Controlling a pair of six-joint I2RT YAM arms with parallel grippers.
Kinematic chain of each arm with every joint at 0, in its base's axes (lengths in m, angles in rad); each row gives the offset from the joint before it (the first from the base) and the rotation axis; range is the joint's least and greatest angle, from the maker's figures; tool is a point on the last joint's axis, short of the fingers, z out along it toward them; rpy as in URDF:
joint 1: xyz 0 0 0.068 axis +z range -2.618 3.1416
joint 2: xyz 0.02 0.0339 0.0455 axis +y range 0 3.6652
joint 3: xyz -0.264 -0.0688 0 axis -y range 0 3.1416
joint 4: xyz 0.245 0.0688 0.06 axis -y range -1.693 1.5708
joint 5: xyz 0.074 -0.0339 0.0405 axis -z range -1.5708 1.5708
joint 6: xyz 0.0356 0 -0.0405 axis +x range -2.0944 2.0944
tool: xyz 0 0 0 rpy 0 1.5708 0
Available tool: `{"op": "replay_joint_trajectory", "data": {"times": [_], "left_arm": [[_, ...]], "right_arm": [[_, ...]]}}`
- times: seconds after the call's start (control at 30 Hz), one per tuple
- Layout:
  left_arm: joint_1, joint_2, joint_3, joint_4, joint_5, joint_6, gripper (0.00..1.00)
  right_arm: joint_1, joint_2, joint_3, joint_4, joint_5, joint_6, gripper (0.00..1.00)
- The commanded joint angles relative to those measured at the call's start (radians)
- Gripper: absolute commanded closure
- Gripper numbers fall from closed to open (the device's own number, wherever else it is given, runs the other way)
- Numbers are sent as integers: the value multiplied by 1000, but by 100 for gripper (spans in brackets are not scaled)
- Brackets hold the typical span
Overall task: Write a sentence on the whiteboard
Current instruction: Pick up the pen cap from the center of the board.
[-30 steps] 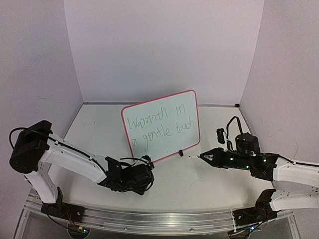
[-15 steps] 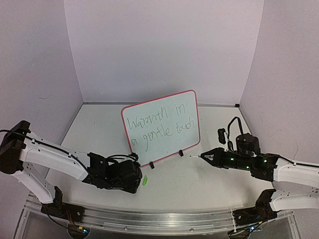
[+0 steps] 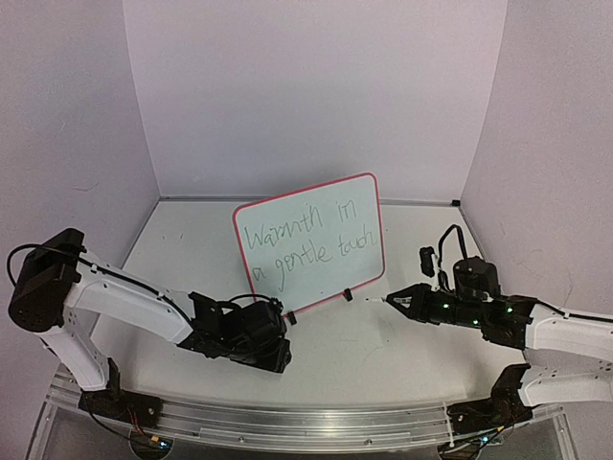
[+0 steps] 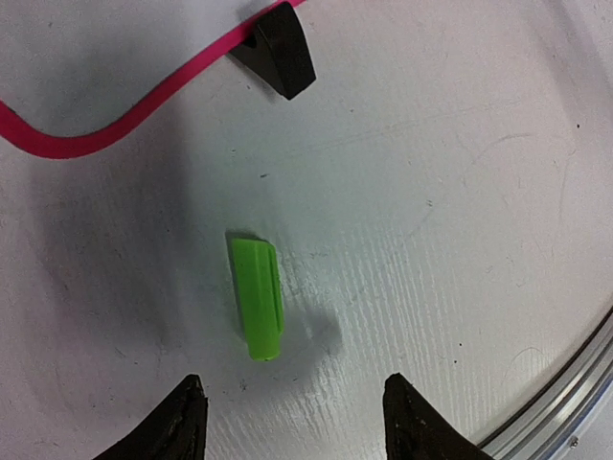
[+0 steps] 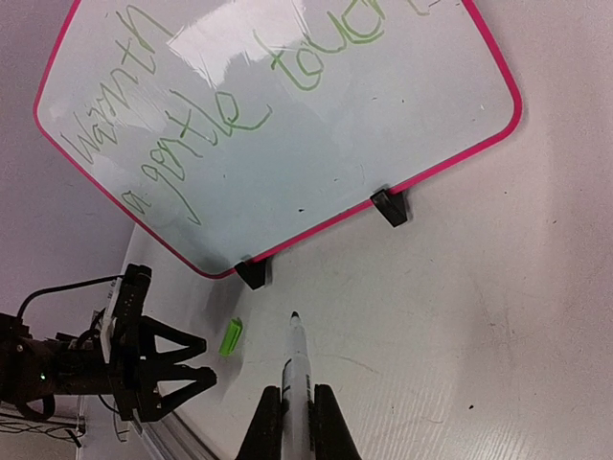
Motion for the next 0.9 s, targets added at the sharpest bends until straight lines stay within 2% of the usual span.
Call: {"op": "replay_joint_trajectory", "data": {"times": [0.0,0.67,0.87], "left_arm": [[12,35,61,47,41,22,37],[19,174,170,105,155,101,36],[21,218,208,152,132,164,35]], "right_arm": [[6,-13,-13,19,21,9,100],[6,-16,-20,18,34,7,100],[6,-16,-18,17,40,7,100]]}}
